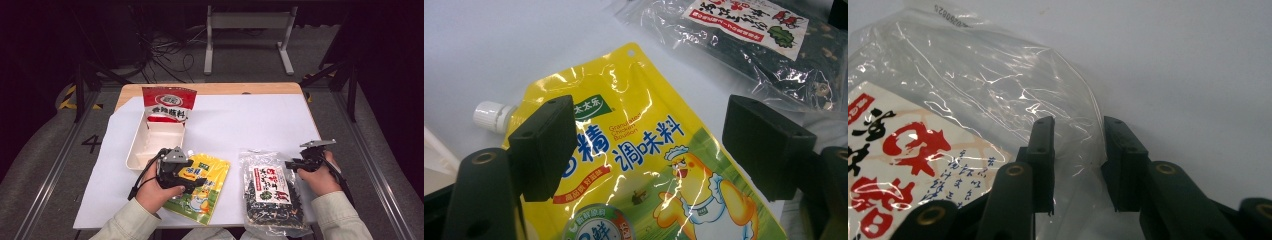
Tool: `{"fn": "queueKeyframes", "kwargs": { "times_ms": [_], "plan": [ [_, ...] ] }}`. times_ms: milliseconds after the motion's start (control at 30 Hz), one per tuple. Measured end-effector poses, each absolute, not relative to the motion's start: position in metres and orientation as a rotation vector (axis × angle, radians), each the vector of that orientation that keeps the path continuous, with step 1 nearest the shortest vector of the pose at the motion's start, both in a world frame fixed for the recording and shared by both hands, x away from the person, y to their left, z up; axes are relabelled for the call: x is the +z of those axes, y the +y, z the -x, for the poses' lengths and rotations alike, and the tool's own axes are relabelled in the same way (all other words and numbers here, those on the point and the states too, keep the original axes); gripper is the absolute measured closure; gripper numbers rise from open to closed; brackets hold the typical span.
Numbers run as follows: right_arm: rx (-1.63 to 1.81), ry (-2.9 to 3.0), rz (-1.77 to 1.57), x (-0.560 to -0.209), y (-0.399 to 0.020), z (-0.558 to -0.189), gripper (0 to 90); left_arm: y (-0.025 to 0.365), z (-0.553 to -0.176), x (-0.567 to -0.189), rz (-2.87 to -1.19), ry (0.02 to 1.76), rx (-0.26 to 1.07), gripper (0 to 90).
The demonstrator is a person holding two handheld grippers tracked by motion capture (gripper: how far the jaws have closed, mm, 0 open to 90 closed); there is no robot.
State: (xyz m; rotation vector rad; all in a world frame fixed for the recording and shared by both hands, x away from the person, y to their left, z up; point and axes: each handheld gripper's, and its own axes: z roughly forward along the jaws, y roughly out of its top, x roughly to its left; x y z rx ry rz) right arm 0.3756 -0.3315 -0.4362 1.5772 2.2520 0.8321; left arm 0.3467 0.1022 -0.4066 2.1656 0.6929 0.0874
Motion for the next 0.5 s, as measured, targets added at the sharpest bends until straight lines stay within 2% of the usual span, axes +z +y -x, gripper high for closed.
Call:
{"fn": "queueKeyframes", "kwargs": {
  "times_ms": [133, 233, 500],
  "plan": [
    [0.818, 2.214, -1.629, -0.4350, -0.3271, -0.3752, 74.7, 0.0997, -0.3461, -0.4076, -2.167, 0.686, 0.085, 23.2],
    [0.861, 2.189, -1.669, -0.4332, -0.3279, -0.3739, 82.6, 0.0981, -0.3455, -0.4081, -2.171, 0.681, 0.082, 23.2],
    [0.911, 2.167, -1.658, -0.4277, -0.3296, -0.3729, 86.7, 0.0978, -0.3457, -0.4089, -2.168, 0.678, 0.080, 23.3]
  ]
}}
